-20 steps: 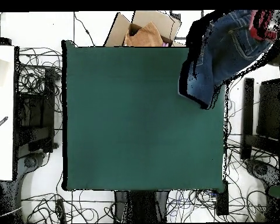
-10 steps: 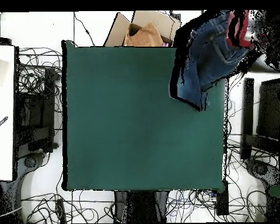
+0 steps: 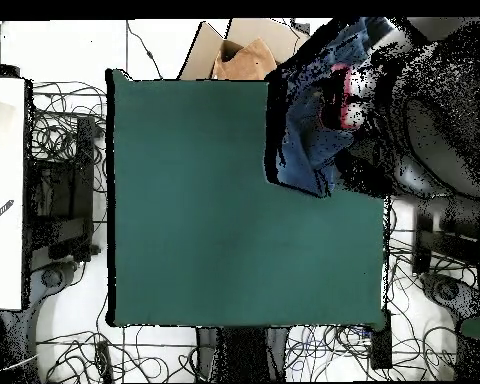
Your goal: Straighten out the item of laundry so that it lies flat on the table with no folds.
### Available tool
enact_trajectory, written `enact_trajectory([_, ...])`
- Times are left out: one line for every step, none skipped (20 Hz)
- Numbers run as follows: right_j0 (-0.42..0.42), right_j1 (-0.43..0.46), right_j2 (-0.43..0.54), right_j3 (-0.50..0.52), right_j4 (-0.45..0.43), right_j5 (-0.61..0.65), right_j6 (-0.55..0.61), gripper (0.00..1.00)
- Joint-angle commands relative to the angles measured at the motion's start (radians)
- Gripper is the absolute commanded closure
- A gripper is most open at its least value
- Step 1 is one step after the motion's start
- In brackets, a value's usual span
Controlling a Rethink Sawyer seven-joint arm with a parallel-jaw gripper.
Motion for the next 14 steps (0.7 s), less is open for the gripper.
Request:
enact_trajectory([0.016,-0.214,-0.097,0.469,0.11,-0.164,-0.119,1.0])
enact_trajectory([0.018,-0.227,-0.103,0.504,0.123,-0.176,-0.127,1.0])
enact_trajectory([0.024,-0.239,-0.111,0.54,0.131,-0.189,-0.133,1.0])
enact_trajectory([0.027,-0.247,-0.115,0.56,0.136,-0.199,-0.138,1.0])
enact_trajectory([0.032,-0.261,-0.123,0.596,0.141,-0.224,-0.14,1.0])
enact_trajectory([0.034,-0.267,-0.126,0.615,0.146,-0.241,-0.144,1.0])
enact_trajectory([0.039,-0.28,-0.135,0.653,0.155,-0.275,-0.147,1.0])
enact_trajectory([0.039,-0.285,-0.136,0.674,0.16,-0.294,-0.149,1.0])
enact_trajectory([0.043,-0.291,-0.14,0.7,0.164,-0.315,-0.147,1.0])
enact_trajectory([0.046,-0.297,-0.144,0.727,0.167,-0.337,-0.145,1.0])
enact_trajectory([0.051,-0.301,-0.148,0.753,0.168,-0.354,-0.14,1.0])
enact_trajectory([0.054,-0.301,-0.149,0.765,0.171,-0.364,-0.14,1.0])
enact_trajectory([0.058,-0.303,-0.152,0.792,0.177,-0.377,-0.14,1.0])
enact_trajectory([0.059,-0.303,-0.152,0.805,0.179,-0.383,-0.139,1.0])
